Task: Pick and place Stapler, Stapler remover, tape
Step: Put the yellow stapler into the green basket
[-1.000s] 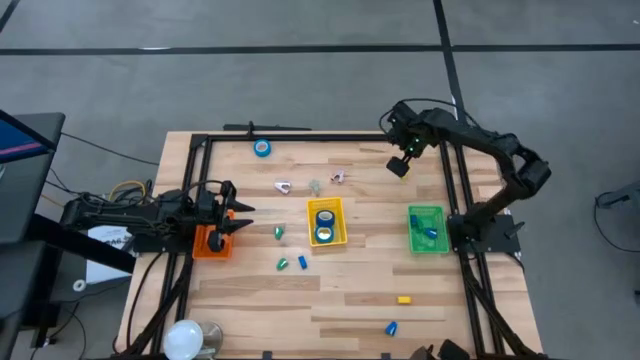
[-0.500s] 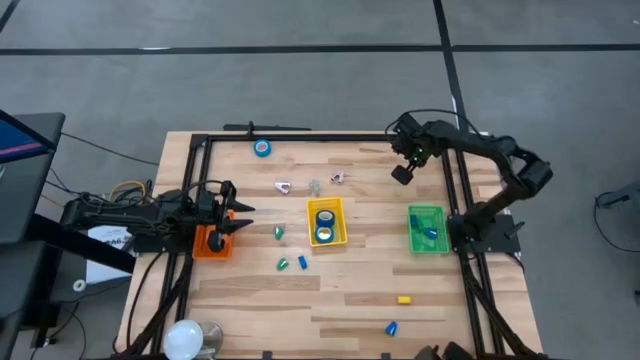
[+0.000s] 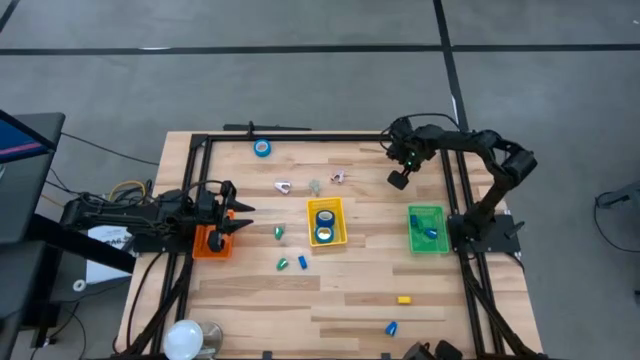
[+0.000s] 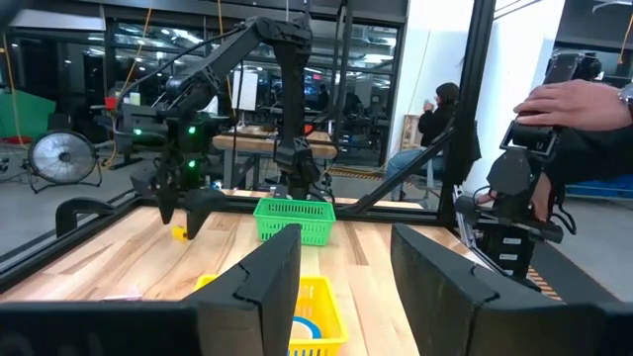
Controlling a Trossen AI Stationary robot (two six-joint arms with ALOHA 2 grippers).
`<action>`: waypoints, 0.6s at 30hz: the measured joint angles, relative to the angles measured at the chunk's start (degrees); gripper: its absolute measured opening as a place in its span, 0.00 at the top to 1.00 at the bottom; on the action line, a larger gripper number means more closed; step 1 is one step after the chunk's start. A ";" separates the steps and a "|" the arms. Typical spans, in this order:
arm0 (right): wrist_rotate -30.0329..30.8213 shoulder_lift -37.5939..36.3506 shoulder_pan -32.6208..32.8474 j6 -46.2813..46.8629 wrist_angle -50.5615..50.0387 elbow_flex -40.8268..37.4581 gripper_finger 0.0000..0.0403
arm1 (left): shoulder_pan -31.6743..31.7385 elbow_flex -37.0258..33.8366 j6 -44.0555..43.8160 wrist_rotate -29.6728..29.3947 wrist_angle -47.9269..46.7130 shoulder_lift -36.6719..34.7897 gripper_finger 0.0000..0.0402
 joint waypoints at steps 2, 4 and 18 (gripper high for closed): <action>-0.26 0.00 0.00 -0.44 0.05 0.00 0.06 | 0.00 0.00 0.00 0.00 0.01 0.00 0.63; -1.09 0.00 -0.08 -1.42 0.05 0.00 0.08 | -0.02 0.00 0.02 0.00 -0.01 0.00 0.63; -1.15 0.52 -0.52 -3.37 0.31 0.00 0.27 | -0.02 0.00 0.02 0.00 0.01 0.00 0.63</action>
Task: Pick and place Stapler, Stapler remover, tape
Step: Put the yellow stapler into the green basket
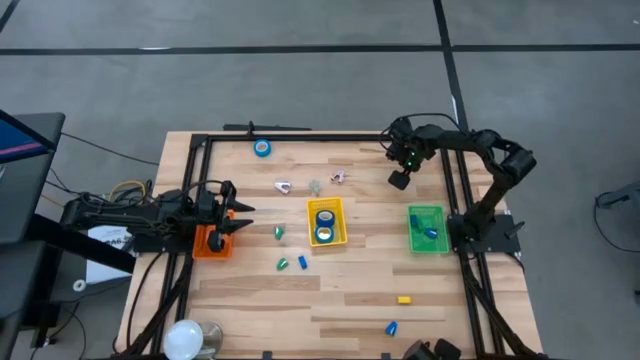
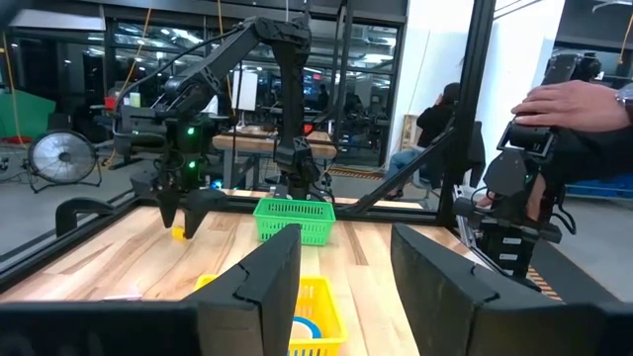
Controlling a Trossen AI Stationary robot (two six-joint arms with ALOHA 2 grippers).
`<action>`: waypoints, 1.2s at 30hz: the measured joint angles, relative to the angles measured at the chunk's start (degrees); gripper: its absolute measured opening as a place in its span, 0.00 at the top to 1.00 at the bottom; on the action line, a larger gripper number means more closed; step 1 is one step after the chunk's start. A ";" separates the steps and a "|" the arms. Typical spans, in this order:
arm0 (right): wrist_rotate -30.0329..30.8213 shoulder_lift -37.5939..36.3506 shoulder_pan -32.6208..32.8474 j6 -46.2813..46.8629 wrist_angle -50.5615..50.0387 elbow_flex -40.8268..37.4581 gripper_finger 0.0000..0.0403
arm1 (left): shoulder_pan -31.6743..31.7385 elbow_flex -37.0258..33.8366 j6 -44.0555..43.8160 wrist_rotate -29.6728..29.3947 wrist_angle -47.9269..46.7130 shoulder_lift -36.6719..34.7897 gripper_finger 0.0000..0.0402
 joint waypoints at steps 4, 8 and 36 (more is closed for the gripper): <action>0.05 0.00 -0.37 -0.05 0.01 0.00 0.30 | 0.02 0.00 0.01 0.00 0.00 0.00 0.63; 0.02 0.00 -0.35 -0.07 0.06 -0.04 0.34 | 0.01 0.00 -0.02 0.00 0.00 0.00 0.63; -0.02 -1.04 -0.20 -1.41 -0.24 -0.96 0.51 | 0.01 0.00 -0.02 0.00 0.00 0.00 0.63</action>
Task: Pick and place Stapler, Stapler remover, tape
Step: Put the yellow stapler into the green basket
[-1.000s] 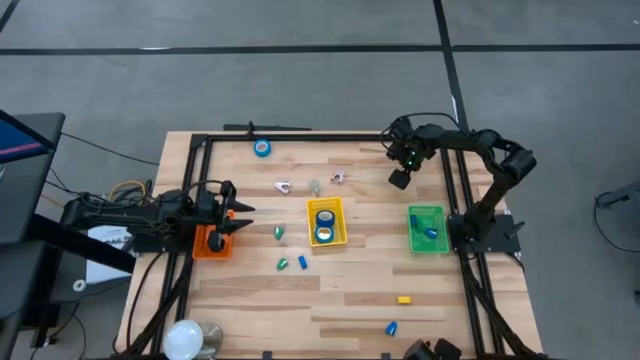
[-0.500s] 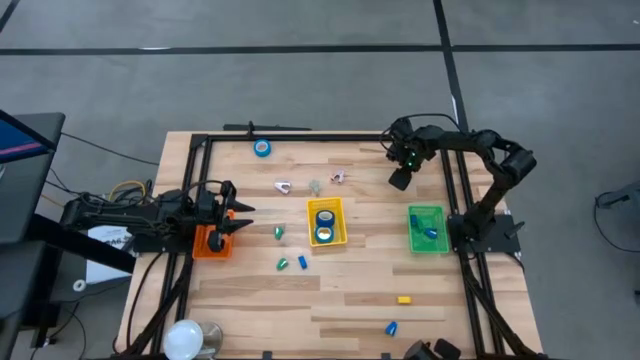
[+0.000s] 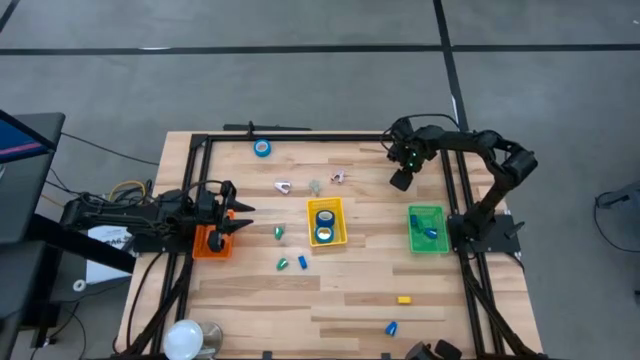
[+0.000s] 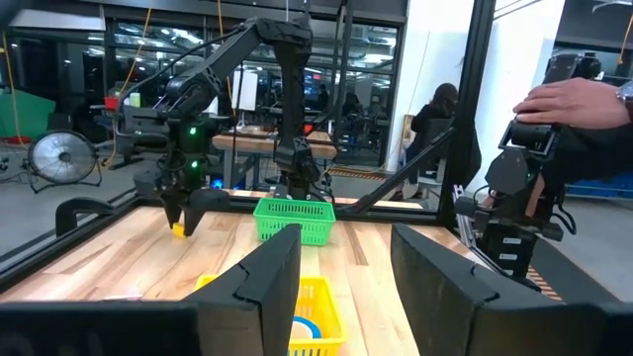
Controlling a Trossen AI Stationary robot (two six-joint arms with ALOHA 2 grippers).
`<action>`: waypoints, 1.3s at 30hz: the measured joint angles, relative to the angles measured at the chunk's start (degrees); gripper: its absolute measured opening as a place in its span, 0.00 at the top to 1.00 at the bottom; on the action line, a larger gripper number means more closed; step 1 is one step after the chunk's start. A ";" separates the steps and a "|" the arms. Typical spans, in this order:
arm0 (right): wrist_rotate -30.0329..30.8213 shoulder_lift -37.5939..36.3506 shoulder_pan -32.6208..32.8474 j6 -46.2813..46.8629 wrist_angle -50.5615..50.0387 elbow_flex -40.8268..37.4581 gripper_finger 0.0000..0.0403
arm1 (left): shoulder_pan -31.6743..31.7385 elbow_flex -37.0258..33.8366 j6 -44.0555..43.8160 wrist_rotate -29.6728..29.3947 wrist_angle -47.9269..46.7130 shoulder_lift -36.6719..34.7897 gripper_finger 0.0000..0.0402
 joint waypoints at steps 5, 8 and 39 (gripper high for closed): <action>0.08 -3.27 -0.02 0.01 -0.45 0.00 0.58 | 0.01 0.00 0.00 0.00 0.00 0.00 0.63; 0.09 -5.60 -0.02 0.01 -1.38 0.00 0.59 | 0.01 0.00 0.02 0.00 0.00 0.00 0.63; -0.07 -24.03 16.27 4.42 -24.98 2.70 0.53 | 0.01 0.00 0.00 0.00 0.00 0.00 0.63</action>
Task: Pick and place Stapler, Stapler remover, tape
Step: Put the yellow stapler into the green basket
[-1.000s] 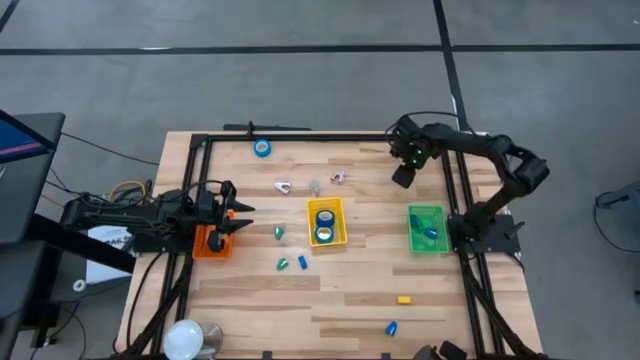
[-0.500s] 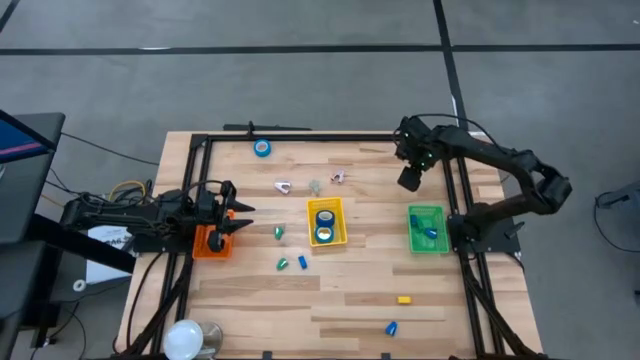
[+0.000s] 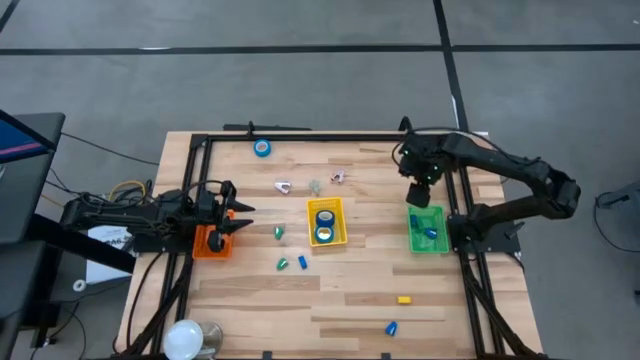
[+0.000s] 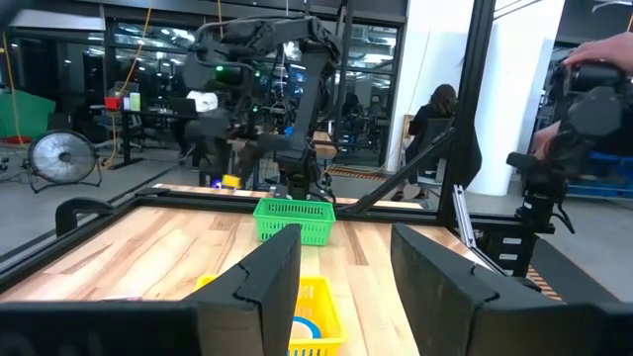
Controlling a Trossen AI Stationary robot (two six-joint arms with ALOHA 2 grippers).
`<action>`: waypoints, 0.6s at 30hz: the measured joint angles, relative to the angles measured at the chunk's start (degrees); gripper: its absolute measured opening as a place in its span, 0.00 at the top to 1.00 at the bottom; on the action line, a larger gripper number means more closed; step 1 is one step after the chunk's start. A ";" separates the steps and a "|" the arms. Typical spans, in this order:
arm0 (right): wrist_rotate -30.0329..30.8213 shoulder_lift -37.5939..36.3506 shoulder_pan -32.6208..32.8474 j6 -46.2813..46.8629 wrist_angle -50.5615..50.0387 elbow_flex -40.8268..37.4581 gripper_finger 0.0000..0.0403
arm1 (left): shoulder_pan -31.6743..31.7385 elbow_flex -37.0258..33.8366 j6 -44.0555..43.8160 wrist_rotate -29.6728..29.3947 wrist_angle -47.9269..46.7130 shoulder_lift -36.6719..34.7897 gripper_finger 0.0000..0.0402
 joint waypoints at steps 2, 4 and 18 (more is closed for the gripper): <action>-0.02 0.00 1.30 0.09 -2.86 1.03 0.55 | -0.01 0.00 0.02 0.00 0.00 -0.01 0.63; -0.02 0.00 2.48 0.66 -5.54 1.86 0.57 | 0.00 0.00 0.00 0.00 0.00 0.00 0.63; -5.71 0.61 13.71 4.40 -11.31 2.52 0.53 | -0.01 0.00 0.01 0.00 0.00 -0.02 0.63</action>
